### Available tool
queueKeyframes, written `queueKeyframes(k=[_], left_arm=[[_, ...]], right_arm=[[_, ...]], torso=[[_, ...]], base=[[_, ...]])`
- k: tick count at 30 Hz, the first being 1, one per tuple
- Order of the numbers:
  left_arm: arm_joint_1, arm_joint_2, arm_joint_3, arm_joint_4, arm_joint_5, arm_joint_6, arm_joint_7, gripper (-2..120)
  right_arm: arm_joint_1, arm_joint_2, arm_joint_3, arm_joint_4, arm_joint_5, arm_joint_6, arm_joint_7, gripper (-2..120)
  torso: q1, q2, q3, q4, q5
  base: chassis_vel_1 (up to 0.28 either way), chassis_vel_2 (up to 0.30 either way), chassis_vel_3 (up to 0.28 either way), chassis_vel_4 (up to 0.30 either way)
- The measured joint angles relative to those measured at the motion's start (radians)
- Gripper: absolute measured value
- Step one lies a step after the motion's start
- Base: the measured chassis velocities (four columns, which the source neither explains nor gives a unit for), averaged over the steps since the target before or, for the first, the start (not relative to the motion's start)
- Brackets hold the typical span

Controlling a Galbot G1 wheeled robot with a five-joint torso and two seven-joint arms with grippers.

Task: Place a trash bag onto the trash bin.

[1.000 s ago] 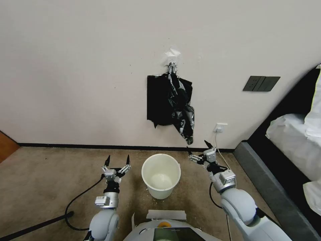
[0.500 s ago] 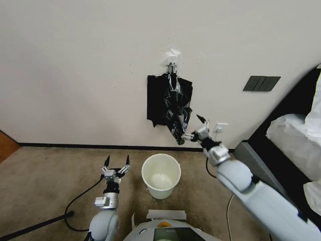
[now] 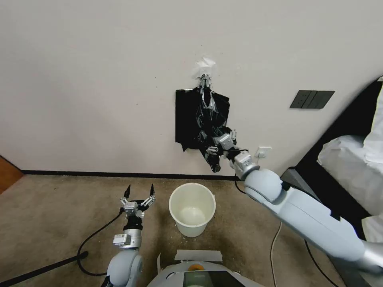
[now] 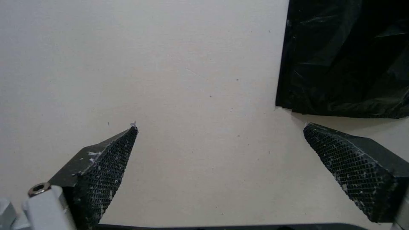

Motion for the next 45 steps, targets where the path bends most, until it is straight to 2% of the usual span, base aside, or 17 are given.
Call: queueKeyframes(k=[3,4,11,14,20,25,28,29,32,33,35,36,37,39,40,44,45], left_arm=[[-0.003,-0.002,-0.003,0.004,-0.004,-0.001,0.0,100],[-0.003,-0.002,-0.003,0.004,-0.004,-0.001,0.0,100],[-0.01,-0.004,0.006,0.01,-0.004,-0.001,0.0,100],[-0.01,-0.002,0.007,0.01,-0.004,-0.001,0.0,100],[-0.011,0.007,0.002,0.0,-0.007,-0.001,-0.002,100],[-0.01,0.058,0.001,-0.062,-0.035,0.017,-0.013,100],[-0.018,0.13,0.002,-0.12,-0.078,0.046,-0.026,100],[-0.018,0.13,0.002,-0.12,-0.078,0.046,-0.026,100],[-0.038,0.221,0.004,-0.166,-0.14,0.081,-0.034,100],[-0.038,0.221,0.004,-0.166,-0.14,0.081,-0.034,100],[-0.077,0.333,0.004,-0.2,-0.232,0.128,-0.05,100],[-0.077,0.333,0.004,-0.2,-0.232,0.128,-0.05,100],[-0.094,0.376,-0.001,-0.21,-0.265,0.143,-0.056,100],[-0.135,0.489,-0.008,-0.227,-0.331,0.175,-0.058,100],[-0.135,0.489,-0.008,-0.227,-0.331,0.175,-0.058,100],[-0.278,0.741,0.016,-0.238,-0.44,0.223,-0.056,100],[-0.278,0.741,0.016,-0.238,-0.44,0.223,-0.056,100]], right_arm=[[0.007,-0.004,0.001,0.007,0.023,-0.006,0.008,44],[0.007,-0.004,0.001,0.007,0.023,-0.006,0.008,44],[0.024,0.0,-0.007,-0.004,0.03,-0.006,0.016,18],[0.027,0.0,-0.007,-0.012,0.035,-0.013,0.025,3],[0.016,0.0,0.012,-0.008,0.059,-0.003,0.038,0],[-0.033,0.002,0.106,0.049,0.154,0.16,0.016,0],[-0.063,-0.006,0.185,0.098,0.227,0.277,-0.03,0],[-0.063,-0.006,0.185,0.098,0.227,0.277,-0.03,0],[-0.07,-0.018,0.213,0.13,0.256,0.332,-0.06,0],[-0.07,-0.018,0.213,0.13,0.256,0.332,-0.06,0],[-0.078,-0.022,0.215,0.14,0.258,0.35,-0.078,0],[-0.078,-0.022,0.215,0.14,0.258,0.35,-0.078,0],[-0.084,-0.021,0.215,0.141,0.258,0.354,-0.08,0],[-0.096,-0.017,0.215,0.138,0.245,0.357,-0.083,0],[-0.096,-0.017,0.215,0.138,0.245,0.357,-0.083,0],[-0.115,-0.009,0.215,0.122,0.21,0.358,-0.084,0],[-0.115,-0.009,0.215,0.122,0.21,0.358,-0.084,0]], torso=[[0.0,0.0,0.0,0.0001,0.0],[0.0,0.0,0.0,0.0001,0.0],[0.0,0.0,0.0,0.0002,0.0],[0.0,0.0,0.0,0.0002,0.0],[0.0,0.0,0.0,0.0003,-0.0001],[0.0,0.0,0.0,0.0003,0.0],[0.0,0.0,0.0,-0.0001,0.0],[0.0,0.0,0.0,-0.0001,0.0],[0.0,0.0,0.0,0.0003,-0.0002],[0.0,0.0,0.0,0.0003,-0.0002],[0.0,0.0,0.0,0.0003,-0.0004],[0.0,0.0,0.0,0.0003,-0.0004],[0.0,0.0,0.0,0.0,-0.0001],[0.0,0.0,0.0,0.0003,-0.0005],[0.0,0.0,0.0,0.0003,-0.0005],[0.0,0.0,0.0,-0.0001,0.0],[0.0,0.0,0.0,-0.0001,0.0]], base=[[0.0,0.0,0.0,0.0],[0.0,0.0,0.0,0.0],[0.0,0.0,0.0,0.0],[0.0,0.0,0.0,0.0],[0.0,0.0,0.0,0.0],[0.0,0.0,0.0,0.0],[0.0,0.0,0.0,0.0],[0.0,0.0,0.0,0.0],[0.0,0.0,0.0,0.0],[0.0,0.0,0.0,0.0],[0.0,0.0,0.0,0.0],[0.0,0.0,0.0,0.0],[0.0,0.0,0.0,0.0],[0.0,0.0,0.0,0.0],[0.0,0.0,0.0,0.0],[0.0,0.0,0.0,0.0],[0.0,0.0,0.0,0.0]])
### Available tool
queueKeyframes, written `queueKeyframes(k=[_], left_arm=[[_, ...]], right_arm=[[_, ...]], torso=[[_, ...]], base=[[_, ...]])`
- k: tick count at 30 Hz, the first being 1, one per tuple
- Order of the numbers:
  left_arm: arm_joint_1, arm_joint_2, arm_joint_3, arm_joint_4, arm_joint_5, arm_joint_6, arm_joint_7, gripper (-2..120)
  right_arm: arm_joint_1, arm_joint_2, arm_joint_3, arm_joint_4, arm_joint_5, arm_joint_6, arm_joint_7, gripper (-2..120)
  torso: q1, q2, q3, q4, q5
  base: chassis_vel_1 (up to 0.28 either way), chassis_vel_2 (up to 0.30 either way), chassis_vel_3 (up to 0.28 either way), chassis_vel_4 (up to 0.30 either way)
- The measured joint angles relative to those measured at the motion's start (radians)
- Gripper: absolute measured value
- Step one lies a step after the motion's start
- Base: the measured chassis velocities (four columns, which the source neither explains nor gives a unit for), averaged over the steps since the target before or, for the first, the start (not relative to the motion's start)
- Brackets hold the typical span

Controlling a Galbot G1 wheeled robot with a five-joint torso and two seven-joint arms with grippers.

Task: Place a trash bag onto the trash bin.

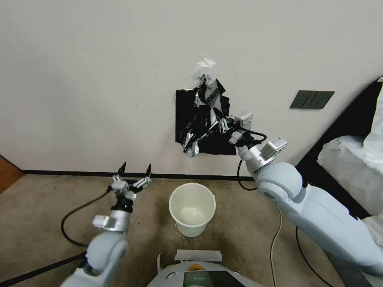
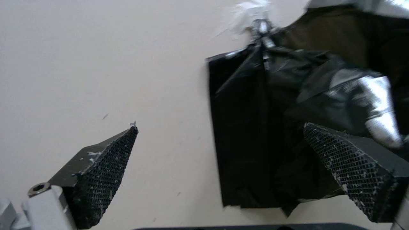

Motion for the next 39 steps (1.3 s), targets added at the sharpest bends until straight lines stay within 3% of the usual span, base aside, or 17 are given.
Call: queueKeyframes(k=[3,4,8,10,12,13,16,17,20,21,24,36,39], left_arm=[[-0.172,0.118,0.107,0.014,-0.061,0.026,0.001,100],[-0.172,0.118,0.107,0.014,-0.061,0.026,0.001,100],[-0.448,0.231,0.336,0.038,-0.097,0.055,0.016,100],[-0.505,0.247,0.382,0.041,-0.1,0.063,0.019,100],[-0.664,0.274,0.519,0.053,-0.106,0.091,0.025,100],[-0.664,0.274,0.519,0.053,-0.106,0.091,0.025,100],[-0.828,0.281,0.661,0.065,-0.109,0.126,0.028,100],[-0.828,0.281,0.661,0.065,-0.109,0.126,0.028,100],[-1.041,0.279,0.845,0.073,-0.113,0.18,0.032,100],[-1.041,0.279,0.845,0.073,-0.113,0.18,0.032,100],[-1.215,0.262,1.008,0.081,-0.093,0.258,0.033,100],[-1.377,0.18,1.16,0.121,-0.063,0.345,0.031,100],[-1.449,0.161,1.237,0.131,-0.053,0.41,0.03,100]], right_arm=[[0.002,0.002,-0.002,-0.008,-0.013,0.0,0.0,0],[0.002,0.002,-0.002,-0.008,-0.013,0.0,0.0,0],[0.008,-0.002,-0.003,-0.013,-0.033,-0.001,0.0,0],[0.007,-0.004,-0.003,-0.013,-0.037,-0.001,0.0,0],[0.005,-0.007,-0.004,-0.017,-0.046,-0.002,0.0,0],[0.005,-0.007,-0.004,-0.017,-0.046,-0.002,0.0,0],[0.004,-0.007,-0.003,-0.019,-0.051,-0.001,0.0,0],[0.004,-0.007,-0.003,-0.019,-0.051,-0.001,0.0,0],[0.005,-0.008,-0.002,-0.019,-0.053,-0.002,0.0,0],[0.005,-0.008,-0.002,-0.019,-0.053,-0.002,0.0,0],[0.007,-0.006,0.002,-0.019,-0.052,-0.003,0.0,0],[0.0,-0.005,0.022,-0.011,-0.046,-0.005,-0.001,0],[-0.001,-0.001,0.028,-0.006,-0.044,-0.005,-0.001,0]], torso=[[0.0,0.0,0.0,-0.0001,-0.0001],[0.0,0.0,0.0,-0.0001,-0.0001],[0.0,0.0,0.0,0.0001,-0.0001],[0.0,0.0,0.0,0.0004,0.0],[0.0,0.0,0.0,0.0002,0.0001],[0.0,0.0,0.0,0.0002,0.0001],[0.0,0.0,0.0,0.0004,-0.0002],[0.0,0.0,0.0,0.0004,-0.0002],[0.0,0.0,0.0,0.0001,0.0],[0.0,0.0,0.0,0.0001,0.0],[0.0,0.0,0.0,0.0002,0.0],[0.0,0.0,0.0,-0.0001,0.0001],[0.0,0.0,0.0,0.0003,0.0001]], base=[[0.0,0.0,0.0,0.0],[0.0,0.0,0.0,0.0],[0.0,0.0,0.0,0.0],[0.0,0.0,0.0,0.0],[0.0,0.0,0.0,0.0],[0.0,0.0,0.0,0.0],[0.0,0.0,0.0,0.0],[0.0,0.0,0.0,0.0],[0.0,0.0,0.0,0.0],[0.0,0.0,0.0,0.0],[0.0,0.0,0.0,0.0],[0.0,0.0,0.0,0.0],[0.0,0.0,0.0,0.0]])
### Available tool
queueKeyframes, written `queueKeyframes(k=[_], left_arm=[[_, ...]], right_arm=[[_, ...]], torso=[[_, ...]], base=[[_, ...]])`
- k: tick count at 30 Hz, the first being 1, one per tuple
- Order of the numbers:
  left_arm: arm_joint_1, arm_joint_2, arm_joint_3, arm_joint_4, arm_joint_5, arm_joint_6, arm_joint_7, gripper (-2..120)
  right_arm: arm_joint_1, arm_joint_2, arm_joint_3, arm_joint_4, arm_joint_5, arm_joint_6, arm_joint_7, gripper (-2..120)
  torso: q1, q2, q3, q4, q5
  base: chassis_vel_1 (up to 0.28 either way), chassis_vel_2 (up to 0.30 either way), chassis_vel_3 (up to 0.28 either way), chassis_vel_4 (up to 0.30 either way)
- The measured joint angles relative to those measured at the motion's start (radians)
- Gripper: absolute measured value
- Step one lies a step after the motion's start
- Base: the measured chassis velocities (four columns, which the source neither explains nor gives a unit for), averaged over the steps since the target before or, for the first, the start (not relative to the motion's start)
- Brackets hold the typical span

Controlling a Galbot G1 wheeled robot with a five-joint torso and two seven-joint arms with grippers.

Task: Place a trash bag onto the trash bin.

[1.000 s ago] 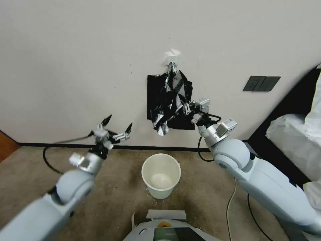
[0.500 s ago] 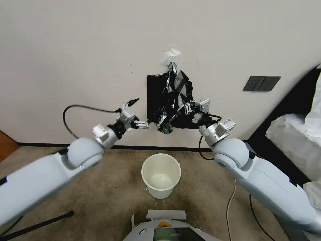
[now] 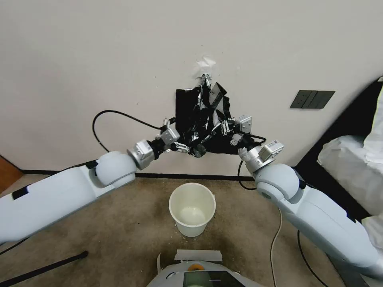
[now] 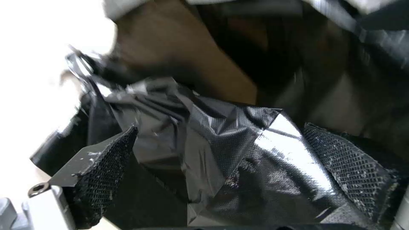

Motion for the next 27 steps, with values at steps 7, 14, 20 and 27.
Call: queueKeyframes(k=[7,14,20,27], left_arm=[[-0.042,-0.021,0.037,0.021,0.046,0.071,-0.013,100],[-0.036,-0.028,0.005,0.035,0.06,0.107,-0.087,100],[0.018,-0.025,-0.061,0.066,0.061,0.127,-0.155,100],[0.082,-0.017,-0.119,0.093,0.038,0.129,-0.178,100]], right_arm=[[-0.014,0.002,0.014,0.011,0.0,0.0,-0.001,0],[-0.04,0.003,0.025,0.017,-0.008,0.0,-0.005,0],[-0.054,0.008,0.026,0.021,-0.017,0.003,-0.01,0],[-0.051,0.01,0.019,0.023,-0.018,0.007,-0.016,0]], torso=[[0.0,0.0,0.0,-0.0002,-0.0002],[0.0,0.0,0.0,-0.0001,0.0001],[0.0,0.0,0.0,-0.0002,-0.0003],[0.0,0.0,0.0,-0.0001,-0.0003]], base=[[0.0,0.0,0.0,0.0],[0.0,0.0,0.0,0.0],[0.0,0.0,0.0,0.0],[0.0,0.0,0.0,0.0]])
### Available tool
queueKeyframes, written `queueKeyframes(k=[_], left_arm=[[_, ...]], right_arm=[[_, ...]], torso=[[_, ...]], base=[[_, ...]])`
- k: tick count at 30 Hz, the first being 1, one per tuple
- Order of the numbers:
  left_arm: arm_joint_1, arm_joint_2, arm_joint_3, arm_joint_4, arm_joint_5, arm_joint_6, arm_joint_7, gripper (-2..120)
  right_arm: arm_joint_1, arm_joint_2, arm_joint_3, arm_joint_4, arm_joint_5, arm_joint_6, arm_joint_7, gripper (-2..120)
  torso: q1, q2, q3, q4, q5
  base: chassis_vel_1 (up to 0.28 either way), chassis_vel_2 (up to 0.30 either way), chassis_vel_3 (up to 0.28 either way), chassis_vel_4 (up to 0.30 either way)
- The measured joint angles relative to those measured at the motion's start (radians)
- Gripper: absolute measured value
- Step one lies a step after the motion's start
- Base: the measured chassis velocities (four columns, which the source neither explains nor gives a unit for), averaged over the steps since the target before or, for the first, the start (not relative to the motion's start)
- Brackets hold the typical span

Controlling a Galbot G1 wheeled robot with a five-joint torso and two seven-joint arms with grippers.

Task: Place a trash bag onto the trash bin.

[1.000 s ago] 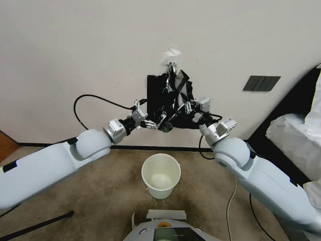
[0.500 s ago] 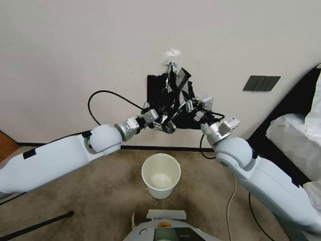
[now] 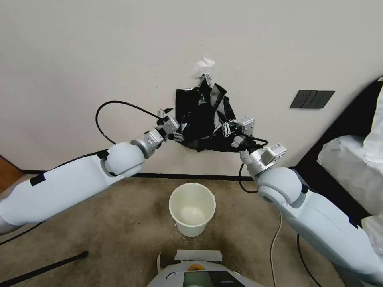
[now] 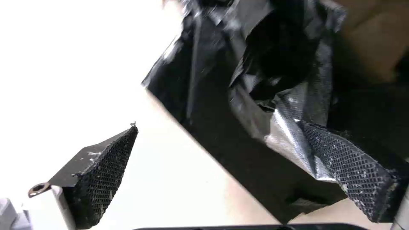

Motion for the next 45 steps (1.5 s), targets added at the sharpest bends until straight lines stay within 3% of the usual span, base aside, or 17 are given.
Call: queueKeyframes(k=[8,11,15,19,29,34,45], left_arm=[[-0.011,0.003,0.032,-0.025,-0.048,0.006,0.03,100],[-0.053,-0.009,0.072,-0.02,-0.049,0.004,0.049,100],[-0.164,-0.025,0.181,-0.018,-0.06,0.004,0.102,100],[-0.201,-0.028,0.214,-0.02,-0.069,0.006,0.135,100],[-0.234,-0.061,0.244,-0.011,-0.076,0.017,0.151,100],[-0.25,-0.081,0.257,0.014,-0.052,0.061,0.112,100],[-0.231,-0.068,0.24,0.041,-0.023,0.065,0.08,63]], right_arm=[[0.002,0.0,-0.001,0.0,0.001,0.002,-0.004,0],[0.001,0.0,-0.001,0.004,0.001,0.002,-0.005,0],[0.001,-0.005,-0.001,0.007,0.001,0.003,-0.006,0],[0.0,-0.008,0.0,0.008,0.002,0.003,-0.006,0],[-0.004,-0.012,0.003,0.011,0.002,0.003,-0.006,0],[-0.006,-0.01,0.003,0.012,0.003,0.004,-0.006,0],[-0.018,0.004,0.003,0.009,0.0,0.004,-0.007,0]], torso=[[0.0,0.0,0.0,0.0002,0.0],[0.0,0.0,0.0,0.0001,0.0002],[0.0,0.0,0.0,-0.0003,0.0005],[0.0,0.0,0.0,0.0,0.0002],[0.0,0.0,0.0,0.0001,0.0002],[0.0,0.0,0.0,-0.0002,0.0002],[0.0,0.0,0.0,0.0001,0.0]], base=[[0.0,0.0,0.0,0.0],[0.0,0.0,0.0,0.0],[0.0,0.0,0.0,0.0],[0.0,0.0,0.0,0.0],[0.0,0.0,0.0,0.0],[0.0,0.0,0.0,0.0],[0.0,0.0,0.0,0.0]])
